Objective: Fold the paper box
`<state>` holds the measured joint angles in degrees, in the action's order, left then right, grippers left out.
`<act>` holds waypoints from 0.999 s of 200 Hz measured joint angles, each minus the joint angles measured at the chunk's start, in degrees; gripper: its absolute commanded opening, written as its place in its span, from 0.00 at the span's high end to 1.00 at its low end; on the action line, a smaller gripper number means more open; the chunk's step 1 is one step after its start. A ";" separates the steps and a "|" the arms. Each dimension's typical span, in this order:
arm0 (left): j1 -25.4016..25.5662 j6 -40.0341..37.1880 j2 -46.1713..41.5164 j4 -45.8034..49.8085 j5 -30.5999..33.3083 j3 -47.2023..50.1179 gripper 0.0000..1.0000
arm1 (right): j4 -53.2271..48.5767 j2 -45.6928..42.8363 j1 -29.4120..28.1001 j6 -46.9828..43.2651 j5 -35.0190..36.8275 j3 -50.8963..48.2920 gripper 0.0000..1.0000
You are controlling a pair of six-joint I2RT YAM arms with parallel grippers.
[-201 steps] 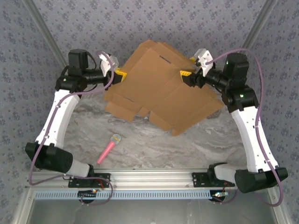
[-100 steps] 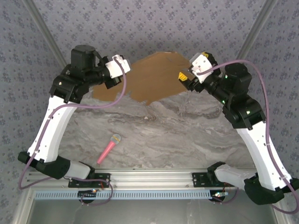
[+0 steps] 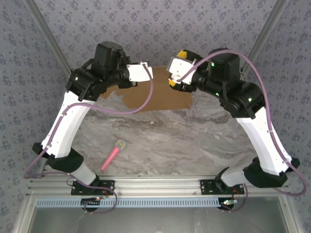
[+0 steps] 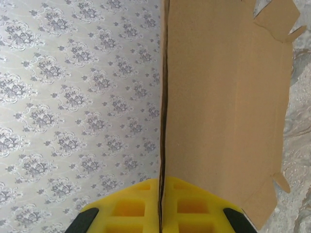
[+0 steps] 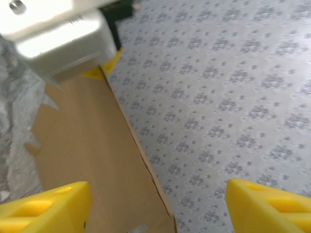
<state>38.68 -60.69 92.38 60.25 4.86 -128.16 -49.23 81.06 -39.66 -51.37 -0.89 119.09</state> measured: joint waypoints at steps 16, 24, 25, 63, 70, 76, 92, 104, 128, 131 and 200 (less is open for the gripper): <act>1.20 -1.40 1.20 1.29 1.86 -1.62 1.00 | -3.30 2.27 -0.13 -1.62 -0.15 2.47 0.37; 1.79 -1.97 1.51 1.75 2.58 -1.99 1.00 | -4.57 3.10 -0.13 -2.25 -0.15 3.37 0.41; 1.88 -1.99 1.53 1.77 2.64 -2.03 1.00 | -4.79 3.23 -0.13 -2.25 -0.13 3.52 0.41; 3.85 -3.85 2.01 3.15 4.52 -3.54 1.00 | -8.50 5.11 -0.13 -3.61 0.00 5.25 0.54; 3.89 -4.07 2.01 3.17 4.70 -3.76 1.00 | -8.90 5.22 0.02 -3.69 0.07 5.29 0.56; 4.09 -4.24 2.01 3.17 4.85 -3.87 1.00 | -9.20 5.27 0.13 -3.76 0.09 5.33 0.58; 4.22 -4.52 2.01 3.23 5.05 -4.00 1.00 | -9.46 5.42 0.66 -3.89 0.11 5.38 0.62; 4.26 -4.74 2.01 3.26 5.05 -4.02 1.00 | -9.60 5.68 1.07 -3.98 0.26 5.57 0.64; 4.83 -4.87 2.05 3.28 5.07 -4.02 1.00 | -9.68 6.58 1.51 -4.00 0.72 5.90 0.71; 4.87 -4.87 2.08 3.28 5.05 -4.02 1.00 | -9.68 6.71 1.51 -4.04 0.74 5.90 0.72; 5.22 -5.09 2.56 3.28 5.33 -4.04 0.98 | -9.92 7.80 2.47 -4.44 -0.20 5.18 1.00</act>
<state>43.90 -65.78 94.94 63.53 10.20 -132.20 -59.16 88.86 -37.19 -55.81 -1.08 124.27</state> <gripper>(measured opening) 0.058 0.069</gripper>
